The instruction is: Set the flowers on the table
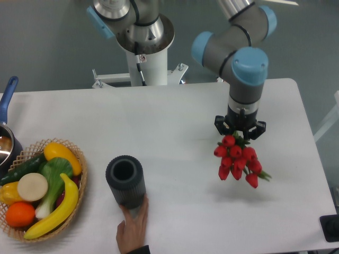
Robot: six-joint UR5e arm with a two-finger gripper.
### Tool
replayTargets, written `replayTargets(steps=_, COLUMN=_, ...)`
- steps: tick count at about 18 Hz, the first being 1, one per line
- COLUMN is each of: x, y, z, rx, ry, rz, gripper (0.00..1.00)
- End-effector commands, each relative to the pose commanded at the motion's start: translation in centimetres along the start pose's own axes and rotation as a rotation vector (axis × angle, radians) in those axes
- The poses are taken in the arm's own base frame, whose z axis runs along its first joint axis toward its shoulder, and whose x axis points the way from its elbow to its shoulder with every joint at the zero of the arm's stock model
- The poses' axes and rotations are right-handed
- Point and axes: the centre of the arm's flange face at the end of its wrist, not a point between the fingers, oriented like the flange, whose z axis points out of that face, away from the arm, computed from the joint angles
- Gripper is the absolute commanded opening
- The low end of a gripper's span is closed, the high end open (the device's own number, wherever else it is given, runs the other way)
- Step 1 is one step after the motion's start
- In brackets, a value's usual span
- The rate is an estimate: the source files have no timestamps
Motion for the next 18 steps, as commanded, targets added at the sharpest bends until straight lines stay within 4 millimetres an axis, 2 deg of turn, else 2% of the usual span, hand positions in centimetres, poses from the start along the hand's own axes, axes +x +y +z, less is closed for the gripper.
replayTargets(steps=6, x=-0.5, y=-0.6, z=2.9, rx=-0.02, ry=0.033, rz=0.004, gripper=0.44)
replayTargets(steps=10, x=-1.1, y=-1.0, z=3.6, rx=-0.021, ry=0.038, rz=0.0, gripper=0.45)
replayTargets(steps=11, x=-1.3, y=-1.2, z=3.4, rx=-0.014, ry=0.035, rz=0.0, gripper=0.47)
replayTargets(steps=13, x=-1.7, y=-1.3, z=2.9, rx=-0.008, ry=0.029, rz=-0.001, gripper=0.59)
replayTargets(steps=14, x=-1.8, y=-1.4, z=2.8, rx=-0.006, ry=0.026, rz=-0.002, gripper=0.69)
replayTargets(steps=15, x=-1.8, y=-1.4, z=2.5, rx=-0.002, ry=0.021, rz=-0.001, gripper=0.87)
replayTargets(steps=16, x=-1.9, y=-1.5, z=2.2, rx=0.003, ry=0.017, rz=0.0, gripper=0.89)
replayTargets(steps=18, x=-2.1, y=-1.6, z=0.9, rx=0.024, ry=-0.005, rz=0.004, gripper=1.0)
